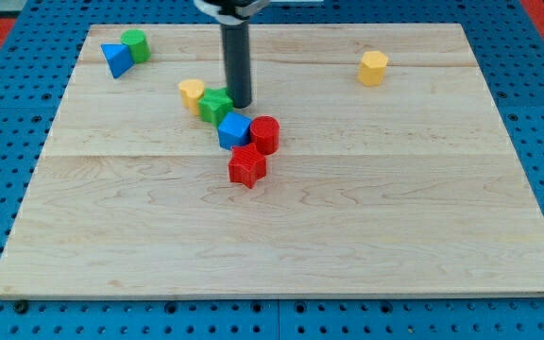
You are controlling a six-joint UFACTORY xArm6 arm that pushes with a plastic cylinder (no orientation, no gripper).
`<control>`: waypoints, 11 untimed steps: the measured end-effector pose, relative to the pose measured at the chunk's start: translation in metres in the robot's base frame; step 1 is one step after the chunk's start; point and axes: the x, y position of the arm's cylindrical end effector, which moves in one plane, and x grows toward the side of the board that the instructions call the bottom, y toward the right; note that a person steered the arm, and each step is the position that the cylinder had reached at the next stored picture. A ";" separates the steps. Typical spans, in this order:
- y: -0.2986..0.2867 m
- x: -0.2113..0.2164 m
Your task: Point your arm right to red star
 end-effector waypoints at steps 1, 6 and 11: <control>0.001 0.039; -0.058 -0.041; 0.129 0.052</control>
